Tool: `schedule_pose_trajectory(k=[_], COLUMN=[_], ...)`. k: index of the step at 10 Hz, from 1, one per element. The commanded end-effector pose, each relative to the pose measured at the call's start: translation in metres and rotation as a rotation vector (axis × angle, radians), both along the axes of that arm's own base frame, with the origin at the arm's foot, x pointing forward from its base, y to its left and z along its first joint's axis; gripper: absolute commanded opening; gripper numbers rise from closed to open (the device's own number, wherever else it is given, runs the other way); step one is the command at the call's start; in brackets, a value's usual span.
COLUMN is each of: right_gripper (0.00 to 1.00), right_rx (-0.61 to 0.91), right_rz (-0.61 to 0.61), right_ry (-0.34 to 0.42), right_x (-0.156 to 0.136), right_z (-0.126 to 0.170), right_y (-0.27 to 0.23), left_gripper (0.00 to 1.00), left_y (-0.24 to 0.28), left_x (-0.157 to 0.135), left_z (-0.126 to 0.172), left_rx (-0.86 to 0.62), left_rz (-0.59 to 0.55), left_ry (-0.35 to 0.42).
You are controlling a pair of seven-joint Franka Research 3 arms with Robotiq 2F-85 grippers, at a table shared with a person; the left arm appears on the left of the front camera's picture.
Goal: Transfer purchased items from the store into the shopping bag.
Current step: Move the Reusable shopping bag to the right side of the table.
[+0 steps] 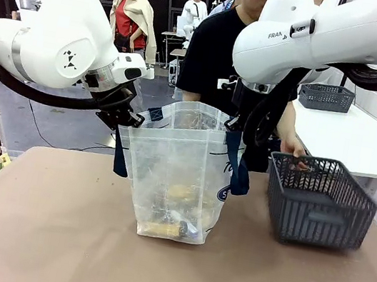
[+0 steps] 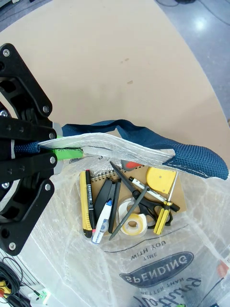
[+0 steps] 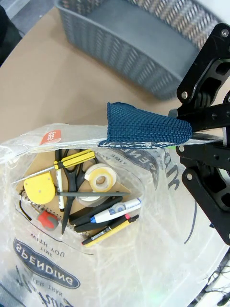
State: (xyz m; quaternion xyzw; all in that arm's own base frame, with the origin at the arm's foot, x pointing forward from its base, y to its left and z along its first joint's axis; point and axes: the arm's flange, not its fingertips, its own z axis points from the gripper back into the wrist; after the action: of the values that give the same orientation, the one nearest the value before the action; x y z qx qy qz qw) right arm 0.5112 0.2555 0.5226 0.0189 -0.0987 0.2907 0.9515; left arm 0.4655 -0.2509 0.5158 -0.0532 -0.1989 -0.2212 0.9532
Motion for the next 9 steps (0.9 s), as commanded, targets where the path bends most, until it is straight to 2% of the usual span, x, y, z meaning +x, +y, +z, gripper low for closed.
schedule_pose_trajectory(k=[1,5,6,7,9], right_gripper=[0.00,0.00,0.00,0.00,0.00], right_rx=[0.002,0.000,0.030,0.072,0.151], right_rz=[-0.008,0.000,0.005,0.047,-0.042], right_ry=[-0.004,0.000,-0.002,0.029,0.051], right_x=[0.001,0.000,-0.002,-0.004,-0.001], right_z=[0.001,0.000,0.001,0.002,0.005], right_y=[-0.003,0.000,0.007,0.012,0.019], left_gripper=[0.00,0.00,0.00,0.00,0.00], left_y=[0.003,0.000,-0.005,-0.009,-0.022], left_x=[-0.001,0.000,0.003,0.005,0.012], left_z=[0.000,0.000,-0.002,-0.003,-0.005], left_rx=[-0.001,0.000,-0.017,-0.052,-0.075], left_rz=[0.013,0.000,0.021,0.035,0.146], left_ry=[0.001,0.000,-0.009,-0.013,0.018])
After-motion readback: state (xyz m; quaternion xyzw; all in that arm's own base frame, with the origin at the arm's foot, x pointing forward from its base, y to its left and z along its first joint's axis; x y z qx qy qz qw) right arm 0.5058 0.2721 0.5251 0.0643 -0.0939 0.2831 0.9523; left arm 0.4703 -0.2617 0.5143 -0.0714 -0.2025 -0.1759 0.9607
